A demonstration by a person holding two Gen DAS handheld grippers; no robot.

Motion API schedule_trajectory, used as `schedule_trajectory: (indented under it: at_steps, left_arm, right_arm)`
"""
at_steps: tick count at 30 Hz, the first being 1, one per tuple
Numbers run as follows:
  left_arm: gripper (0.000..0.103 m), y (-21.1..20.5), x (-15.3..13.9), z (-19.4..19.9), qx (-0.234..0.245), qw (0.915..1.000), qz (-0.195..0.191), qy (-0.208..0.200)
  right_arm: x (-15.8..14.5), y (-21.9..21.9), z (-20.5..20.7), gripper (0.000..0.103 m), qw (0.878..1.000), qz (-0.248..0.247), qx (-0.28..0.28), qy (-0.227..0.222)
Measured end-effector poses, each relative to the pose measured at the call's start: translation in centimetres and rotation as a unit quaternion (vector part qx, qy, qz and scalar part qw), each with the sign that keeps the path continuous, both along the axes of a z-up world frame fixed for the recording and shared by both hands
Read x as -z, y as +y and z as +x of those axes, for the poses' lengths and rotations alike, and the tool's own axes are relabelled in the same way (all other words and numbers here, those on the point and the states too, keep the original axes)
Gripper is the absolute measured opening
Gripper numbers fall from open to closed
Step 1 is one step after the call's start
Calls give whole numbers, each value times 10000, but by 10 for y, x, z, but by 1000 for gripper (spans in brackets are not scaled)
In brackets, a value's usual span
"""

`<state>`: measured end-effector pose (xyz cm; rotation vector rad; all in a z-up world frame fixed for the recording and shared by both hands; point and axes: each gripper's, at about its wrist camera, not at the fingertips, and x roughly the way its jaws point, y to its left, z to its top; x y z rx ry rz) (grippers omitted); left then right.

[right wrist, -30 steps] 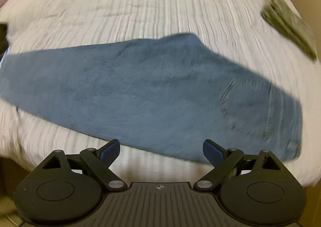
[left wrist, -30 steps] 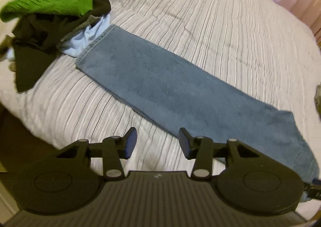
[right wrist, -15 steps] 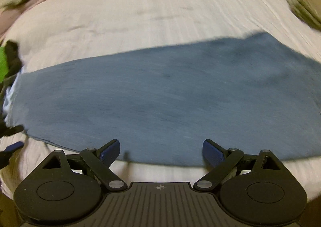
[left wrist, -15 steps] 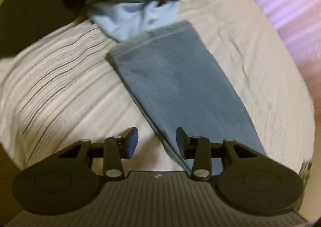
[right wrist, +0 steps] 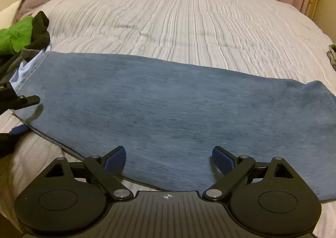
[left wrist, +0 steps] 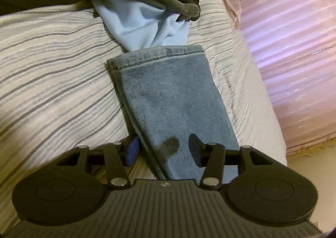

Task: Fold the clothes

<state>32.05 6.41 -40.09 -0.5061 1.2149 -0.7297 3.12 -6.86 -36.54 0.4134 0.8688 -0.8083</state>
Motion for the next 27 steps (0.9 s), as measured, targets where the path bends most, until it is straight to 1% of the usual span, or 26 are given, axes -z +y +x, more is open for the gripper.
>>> schedule_trajectory:
  at_steps: [3,6,8,9,11,13,15,17,18,19,20,22,23,25,27]
  left_arm:
    - [44,0,4,0,-14,9999,-130,-15]
    - [34,0,7,0,39,9999,-100,-87]
    - [20,1,9,1,92,9998,-38,-149]
    - [19,2,9,1,100,9998,-39,-155]
    - [11,3,8,1,93,9998,-75,-163]
    - [8,0,-4,-1,204,9991,-27,-359]
    - [6,-4,-17,-4,346,9976,41,-600]
    - [6,-11,-41,-12,581,9927,67,-1058]
    - [6,-17,-55,-17,747,9881,89,-1339]
    - [5,-25,-69,-25,984,9815,73,-1643]
    - [5,-34,-84,-36,1252,9728,23,-1951]
    - [5,-54,-113,-58,1779,9502,-76,-2556]
    - [5,-63,-127,-69,2039,9365,-126,-2852]
    - [5,-83,-154,-95,2540,9058,-279,-3379]
    - [5,-104,-172,-133,3007,8767,-579,-3709]
  right_arm:
    - [11,8,9,92,9998,-140,-19,157]
    - [22,14,12,92,9993,-280,7,252]
    - [25,13,11,98,9994,-246,86,239]
    - [25,10,9,102,9996,-163,95,217]
    - [25,4,6,102,9998,1,112,172]
    - [21,-2,3,102,9998,173,73,93]
    - [11,-10,-9,102,9991,372,114,-138]
    - [-2,-22,-33,102,9970,517,347,-464]
    - [-8,-28,-46,102,9952,589,464,-627]
    - [-14,-35,-59,102,9930,651,589,-784]
    - [-20,-43,-75,102,9906,678,747,-919]
    - [-31,-61,-111,102,9854,697,1088,-1106]
    - [-36,-70,-129,102,9826,693,1264,-1174]
    - [-45,-88,-168,102,9761,610,1669,-1252]
    - [-47,-100,-203,102,9681,598,2008,-1372]
